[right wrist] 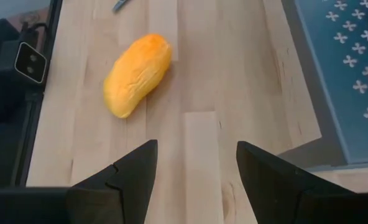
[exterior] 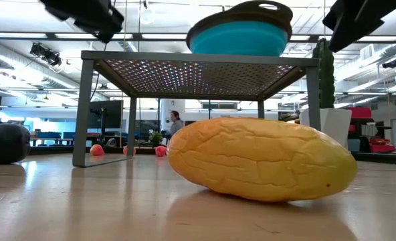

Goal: Pick & Place Fruit
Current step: Adjust the shelf

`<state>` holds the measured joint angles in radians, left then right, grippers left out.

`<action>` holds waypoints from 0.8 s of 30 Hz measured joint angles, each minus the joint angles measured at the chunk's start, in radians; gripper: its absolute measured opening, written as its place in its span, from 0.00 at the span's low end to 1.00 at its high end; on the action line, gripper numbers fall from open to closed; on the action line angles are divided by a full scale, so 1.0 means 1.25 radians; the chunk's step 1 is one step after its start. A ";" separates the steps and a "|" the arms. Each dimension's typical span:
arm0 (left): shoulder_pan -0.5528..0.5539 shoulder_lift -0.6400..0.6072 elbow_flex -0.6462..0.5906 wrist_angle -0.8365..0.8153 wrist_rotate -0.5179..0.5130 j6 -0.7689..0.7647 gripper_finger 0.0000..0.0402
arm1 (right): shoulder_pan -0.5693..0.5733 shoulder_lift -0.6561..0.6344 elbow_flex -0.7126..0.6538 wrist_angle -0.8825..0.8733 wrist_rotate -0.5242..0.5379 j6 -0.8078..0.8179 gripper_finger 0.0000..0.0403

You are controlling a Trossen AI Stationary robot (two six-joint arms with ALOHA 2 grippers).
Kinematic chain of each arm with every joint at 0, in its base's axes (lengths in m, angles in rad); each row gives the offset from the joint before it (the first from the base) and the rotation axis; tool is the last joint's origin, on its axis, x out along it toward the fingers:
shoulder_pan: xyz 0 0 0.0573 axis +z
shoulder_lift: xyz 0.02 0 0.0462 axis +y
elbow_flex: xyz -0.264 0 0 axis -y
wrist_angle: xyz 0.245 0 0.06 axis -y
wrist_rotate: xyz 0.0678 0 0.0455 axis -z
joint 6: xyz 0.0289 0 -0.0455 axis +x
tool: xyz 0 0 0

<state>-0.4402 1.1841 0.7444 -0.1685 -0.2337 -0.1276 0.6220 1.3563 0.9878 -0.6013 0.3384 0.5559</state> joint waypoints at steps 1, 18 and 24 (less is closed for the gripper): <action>-0.002 0.009 0.000 -0.004 0.000 -0.009 0.18 | 0.000 0.000 0.000 0.001 0.000 0.002 0.57; 0.002 0.014 0.000 -0.123 -0.054 -0.096 0.17 | 0.002 0.000 0.000 0.136 0.015 0.022 0.57; 0.002 0.001 0.024 -0.109 0.010 -0.076 0.18 | 0.003 0.021 0.000 0.193 0.001 -0.003 0.57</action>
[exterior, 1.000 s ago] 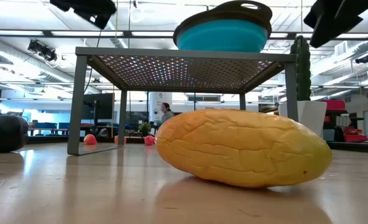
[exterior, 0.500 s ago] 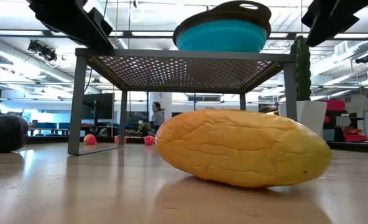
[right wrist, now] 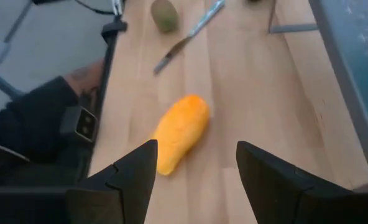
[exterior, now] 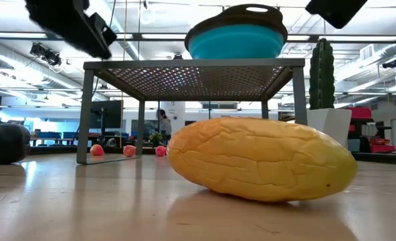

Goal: Pick & Place Fruit
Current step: Adjust the shelf

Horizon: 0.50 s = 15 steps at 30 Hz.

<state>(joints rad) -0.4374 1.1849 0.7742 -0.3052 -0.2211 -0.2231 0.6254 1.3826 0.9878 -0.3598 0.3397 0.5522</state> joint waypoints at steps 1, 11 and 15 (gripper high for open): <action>-0.001 -0.007 0.012 -0.004 0.008 -0.001 0.18 | 0.000 0.006 0.000 -0.009 0.005 0.006 0.57; -0.068 -0.105 0.056 -0.021 -0.167 0.030 0.12 | -0.009 0.094 0.000 -0.132 0.180 0.025 0.57; -0.083 -0.116 0.056 -0.022 -0.190 0.042 0.11 | -0.014 0.089 0.000 -0.167 0.245 0.030 0.57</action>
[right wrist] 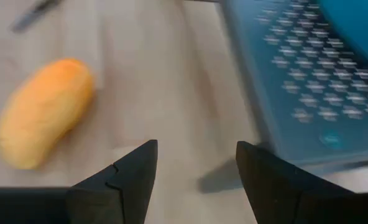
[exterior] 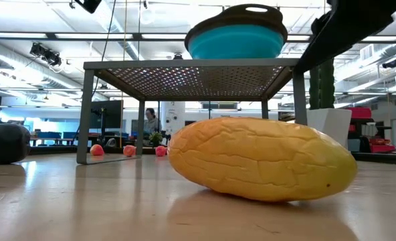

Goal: Pick & Place Fruit
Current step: Adjust the shelf, then put the yellow mango into the blue strainer bowl on the shelf

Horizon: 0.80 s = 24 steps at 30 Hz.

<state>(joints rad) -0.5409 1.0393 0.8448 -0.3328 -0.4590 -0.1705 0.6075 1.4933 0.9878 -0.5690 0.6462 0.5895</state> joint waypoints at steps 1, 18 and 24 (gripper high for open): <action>-0.001 0.000 0.000 0.000 0.000 0.004 0.10 | 0.000 -0.002 0.000 -0.014 0.016 0.005 0.57; -0.002 0.000 0.000 -0.013 -0.059 0.023 0.10 | 0.006 -0.006 0.000 0.175 -0.113 -0.092 0.57; -0.002 0.000 0.000 -0.010 -0.136 0.049 0.10 | 0.025 0.001 0.000 0.382 -0.146 -0.153 0.57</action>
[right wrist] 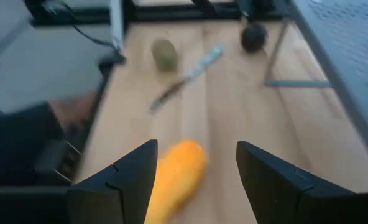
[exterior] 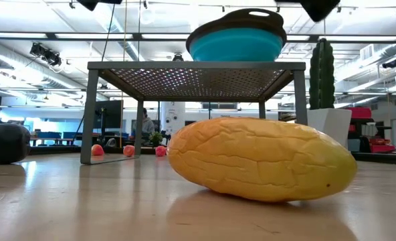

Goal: Pick & Place Fruit
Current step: Put the yellow mango into the blue strainer bowl on the shelf

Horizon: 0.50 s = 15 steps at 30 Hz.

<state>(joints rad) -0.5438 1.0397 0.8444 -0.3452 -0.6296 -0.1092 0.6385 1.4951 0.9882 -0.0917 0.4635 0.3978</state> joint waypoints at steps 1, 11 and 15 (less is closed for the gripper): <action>0.000 0.000 0.000 0.001 -0.009 0.014 0.10 | 0.004 0.005 0.000 0.006 -0.002 0.013 0.57; 0.000 -0.010 -0.001 0.024 -0.041 0.091 0.10 | 0.032 0.155 0.029 0.132 -0.045 0.125 0.57; 0.000 -0.025 -0.001 0.023 -0.032 0.090 0.10 | 0.045 0.239 0.104 0.130 -0.045 0.151 0.60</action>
<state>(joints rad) -0.5434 1.0081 0.8433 -0.3163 -0.6701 0.0039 0.6942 1.7944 1.1180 0.0707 0.4072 0.5867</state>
